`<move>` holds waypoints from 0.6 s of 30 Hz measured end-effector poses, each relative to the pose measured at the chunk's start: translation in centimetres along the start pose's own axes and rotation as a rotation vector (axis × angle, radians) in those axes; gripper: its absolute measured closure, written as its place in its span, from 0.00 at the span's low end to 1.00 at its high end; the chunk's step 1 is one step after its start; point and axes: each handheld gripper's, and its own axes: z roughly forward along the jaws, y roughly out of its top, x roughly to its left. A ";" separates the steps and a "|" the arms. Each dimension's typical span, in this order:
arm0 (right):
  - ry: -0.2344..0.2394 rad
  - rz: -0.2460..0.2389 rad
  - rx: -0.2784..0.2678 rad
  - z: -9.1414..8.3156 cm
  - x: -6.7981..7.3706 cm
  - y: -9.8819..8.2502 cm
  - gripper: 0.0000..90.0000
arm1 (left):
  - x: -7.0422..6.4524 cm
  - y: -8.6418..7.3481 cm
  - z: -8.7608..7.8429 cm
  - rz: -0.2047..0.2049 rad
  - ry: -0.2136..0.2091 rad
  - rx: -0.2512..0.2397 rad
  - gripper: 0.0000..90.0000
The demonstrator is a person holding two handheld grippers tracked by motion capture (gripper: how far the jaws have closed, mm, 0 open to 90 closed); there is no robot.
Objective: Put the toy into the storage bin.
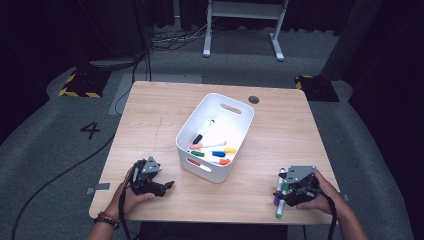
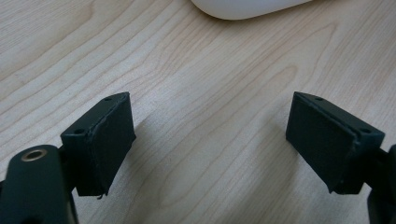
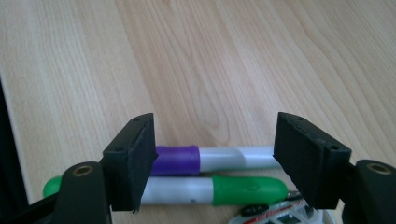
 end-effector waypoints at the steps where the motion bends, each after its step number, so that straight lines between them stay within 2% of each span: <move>1: -0.001 -0.001 0.008 -0.2 0.1 -0.2 0.34 | 0.0 0.0 0.0 0.000 0.000 0.000 0.17; 3: 0.006 0.004 0.009 -0.2 0.3 -0.5 0.34 | 0.0 0.0 0.0 0.000 0.000 0.000 0.17; 7: -0.007 -0.041 0.030 0.2 0.3 -0.7 0.33 | 0.0 0.0 0.0 0.000 0.000 0.000 0.17; 8: -0.002 -0.035 0.034 0.3 0.3 -0.7 0.33 | 0.0 0.0 0.0 0.000 0.000 0.000 0.17; 14: -0.023 -0.064 0.060 1.3 0.6 0.0 0.33 | 0.0 0.0 0.0 0.000 0.000 0.000 0.17; 15: -0.021 -0.077 0.058 1.4 0.6 0.2 0.33 | 0.0 0.0 0.0 0.000 0.000 0.000 0.17; 17: -0.023 -0.068 0.050 1.6 0.7 0.5 0.33 | 0.0 0.0 0.0 0.000 0.000 0.000 0.17; 18: -0.036 -0.083 0.053 1.7 0.7 0.8 0.33 | 0.0 0.0 0.0 -0.001 -0.001 0.001 0.17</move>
